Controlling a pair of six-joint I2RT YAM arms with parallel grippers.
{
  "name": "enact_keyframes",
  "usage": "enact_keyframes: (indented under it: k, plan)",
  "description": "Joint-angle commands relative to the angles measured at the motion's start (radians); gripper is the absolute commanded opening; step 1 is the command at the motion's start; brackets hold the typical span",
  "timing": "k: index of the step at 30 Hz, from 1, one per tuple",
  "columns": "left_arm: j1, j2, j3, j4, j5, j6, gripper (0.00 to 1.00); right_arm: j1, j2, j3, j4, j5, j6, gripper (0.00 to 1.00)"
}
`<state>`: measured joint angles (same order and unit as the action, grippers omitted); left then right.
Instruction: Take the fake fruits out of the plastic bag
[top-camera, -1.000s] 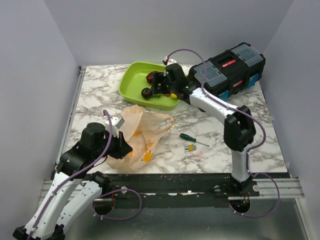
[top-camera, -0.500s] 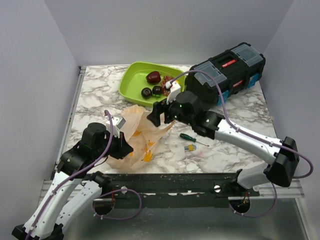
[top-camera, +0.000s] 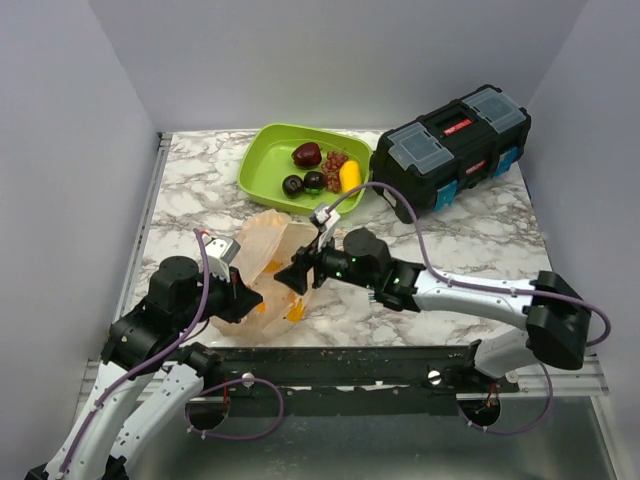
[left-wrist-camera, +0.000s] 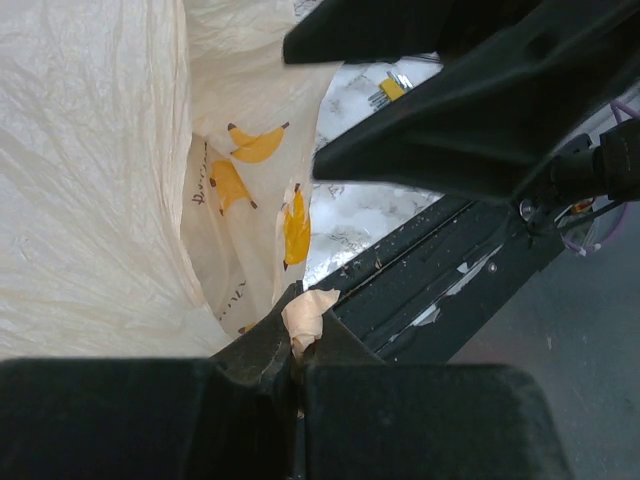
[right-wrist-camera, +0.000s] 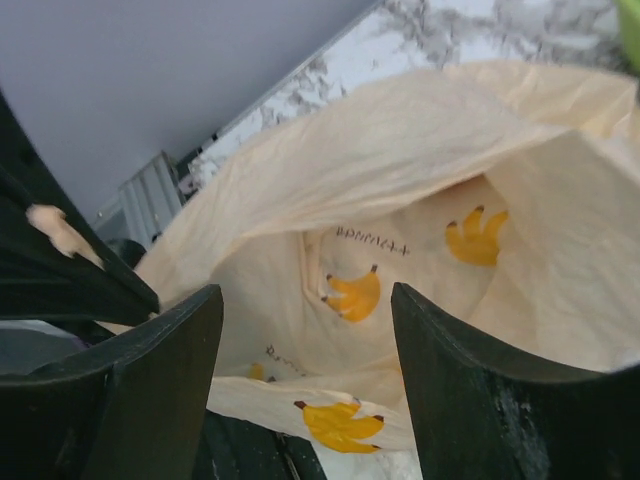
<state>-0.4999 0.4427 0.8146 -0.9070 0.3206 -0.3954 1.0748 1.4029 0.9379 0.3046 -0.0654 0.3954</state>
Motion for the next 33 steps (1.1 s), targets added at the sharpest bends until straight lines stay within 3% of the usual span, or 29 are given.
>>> enact_keyframes:
  k: [1, 7, 16, 23, 28, 33]
  plan:
    - [-0.005, -0.004, -0.008, 0.014, -0.028, -0.013, 0.00, 0.052, 0.108, -0.075, 0.173, 0.088, -0.007, 0.65]
    - [0.004, -0.009, -0.008, 0.014, -0.032, -0.014, 0.00, 0.112, 0.323, -0.114, 0.410, 0.336, -0.160, 0.39]
    - [0.009, -0.012, -0.008, 0.014, -0.031, -0.014, 0.00, 0.120, 0.602, 0.037, 0.597, 0.480, -0.209, 0.37]
    - [0.011, -0.027, -0.009, 0.015, -0.030, -0.013, 0.00, 0.120, 0.782, 0.237, 0.561, 0.626, -0.224, 0.36]
    - [0.011, -0.033, -0.011, 0.019, -0.026, -0.013, 0.00, 0.082, 0.826, 0.257, 0.573, 0.807, -0.209, 0.36]
    - [0.011, -0.025, -0.011, 0.018, -0.024, -0.013, 0.00, 0.001, 0.787, 0.207, 0.573, 0.864, -0.203, 0.36]
